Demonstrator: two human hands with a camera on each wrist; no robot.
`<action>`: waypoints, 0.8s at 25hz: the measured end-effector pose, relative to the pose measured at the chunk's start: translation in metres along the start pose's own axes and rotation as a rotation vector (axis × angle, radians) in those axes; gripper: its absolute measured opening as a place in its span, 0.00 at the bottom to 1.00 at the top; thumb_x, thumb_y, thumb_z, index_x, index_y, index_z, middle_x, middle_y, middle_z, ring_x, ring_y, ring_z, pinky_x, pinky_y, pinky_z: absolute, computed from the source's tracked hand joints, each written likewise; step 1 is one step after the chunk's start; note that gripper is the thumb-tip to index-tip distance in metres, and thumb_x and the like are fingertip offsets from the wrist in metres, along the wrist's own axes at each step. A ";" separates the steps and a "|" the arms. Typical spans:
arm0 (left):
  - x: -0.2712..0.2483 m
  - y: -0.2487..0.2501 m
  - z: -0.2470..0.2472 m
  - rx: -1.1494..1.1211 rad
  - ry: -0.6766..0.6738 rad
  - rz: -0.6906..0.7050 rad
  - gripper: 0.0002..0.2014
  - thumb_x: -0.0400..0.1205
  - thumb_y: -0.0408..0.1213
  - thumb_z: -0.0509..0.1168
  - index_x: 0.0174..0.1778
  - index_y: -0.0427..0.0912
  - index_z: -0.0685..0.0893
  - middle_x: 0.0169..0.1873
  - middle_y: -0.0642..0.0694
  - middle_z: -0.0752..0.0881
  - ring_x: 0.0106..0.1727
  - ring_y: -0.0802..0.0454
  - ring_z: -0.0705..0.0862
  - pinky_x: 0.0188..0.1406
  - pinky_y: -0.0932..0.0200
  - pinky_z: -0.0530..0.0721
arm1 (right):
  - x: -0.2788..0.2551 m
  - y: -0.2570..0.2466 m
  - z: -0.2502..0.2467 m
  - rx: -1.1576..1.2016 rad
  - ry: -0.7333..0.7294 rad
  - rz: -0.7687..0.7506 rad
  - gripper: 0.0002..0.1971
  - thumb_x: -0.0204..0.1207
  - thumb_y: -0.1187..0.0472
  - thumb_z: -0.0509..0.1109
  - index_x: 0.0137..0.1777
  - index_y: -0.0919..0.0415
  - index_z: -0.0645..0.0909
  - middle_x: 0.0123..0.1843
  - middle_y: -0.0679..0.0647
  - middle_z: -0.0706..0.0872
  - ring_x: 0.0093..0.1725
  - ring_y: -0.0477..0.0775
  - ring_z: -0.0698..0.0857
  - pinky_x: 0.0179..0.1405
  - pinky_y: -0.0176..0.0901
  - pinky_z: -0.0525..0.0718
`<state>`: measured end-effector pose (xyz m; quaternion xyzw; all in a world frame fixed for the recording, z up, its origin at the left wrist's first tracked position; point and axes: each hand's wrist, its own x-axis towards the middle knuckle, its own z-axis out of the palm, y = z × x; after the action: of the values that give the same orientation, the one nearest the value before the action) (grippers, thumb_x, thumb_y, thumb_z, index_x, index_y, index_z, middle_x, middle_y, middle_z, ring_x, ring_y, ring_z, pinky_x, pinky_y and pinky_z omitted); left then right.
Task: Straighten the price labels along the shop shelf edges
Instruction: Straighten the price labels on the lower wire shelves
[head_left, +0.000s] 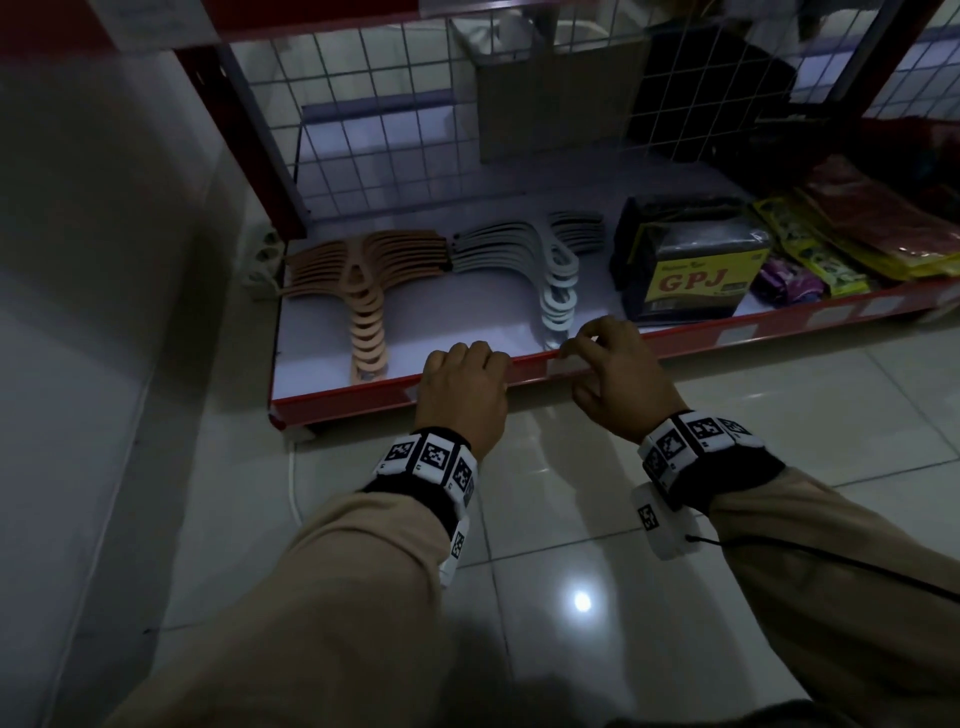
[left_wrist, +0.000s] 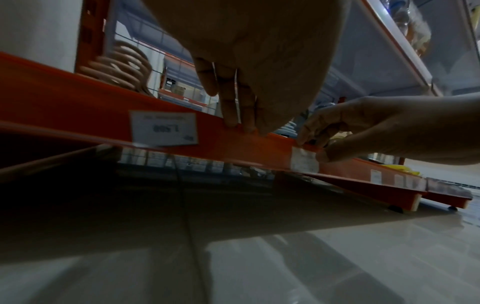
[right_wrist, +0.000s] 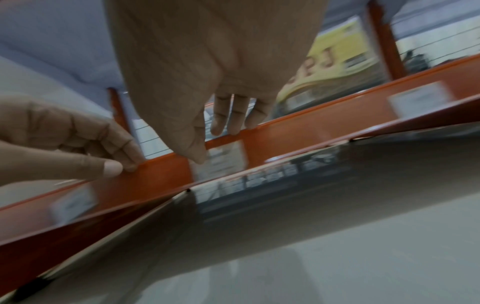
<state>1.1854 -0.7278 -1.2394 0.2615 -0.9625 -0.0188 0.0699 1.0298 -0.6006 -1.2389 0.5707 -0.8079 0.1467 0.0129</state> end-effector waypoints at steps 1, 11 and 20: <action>-0.005 -0.009 -0.002 0.004 0.003 -0.011 0.13 0.83 0.40 0.56 0.63 0.48 0.77 0.57 0.48 0.80 0.58 0.46 0.76 0.60 0.52 0.67 | 0.004 -0.009 0.003 -0.008 -0.014 -0.004 0.19 0.65 0.64 0.73 0.58 0.61 0.82 0.58 0.64 0.79 0.51 0.67 0.76 0.49 0.59 0.79; -0.065 -0.081 -0.005 0.038 0.013 -0.146 0.27 0.76 0.48 0.64 0.72 0.48 0.72 0.66 0.45 0.74 0.65 0.44 0.70 0.62 0.49 0.68 | 0.031 -0.089 0.031 -0.063 -0.077 -0.143 0.23 0.68 0.51 0.71 0.60 0.62 0.78 0.57 0.62 0.78 0.55 0.65 0.73 0.51 0.57 0.75; -0.069 -0.087 -0.002 -0.194 0.139 -0.108 0.27 0.71 0.35 0.68 0.68 0.43 0.75 0.63 0.43 0.76 0.63 0.44 0.72 0.62 0.49 0.75 | 0.029 -0.104 0.039 -0.050 -0.052 -0.192 0.26 0.65 0.51 0.74 0.60 0.64 0.79 0.53 0.63 0.78 0.50 0.65 0.76 0.46 0.55 0.77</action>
<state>1.2887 -0.7679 -1.2520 0.3057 -0.9335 -0.0974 0.1601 1.1216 -0.6685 -1.2478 0.6487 -0.7528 0.1098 0.0203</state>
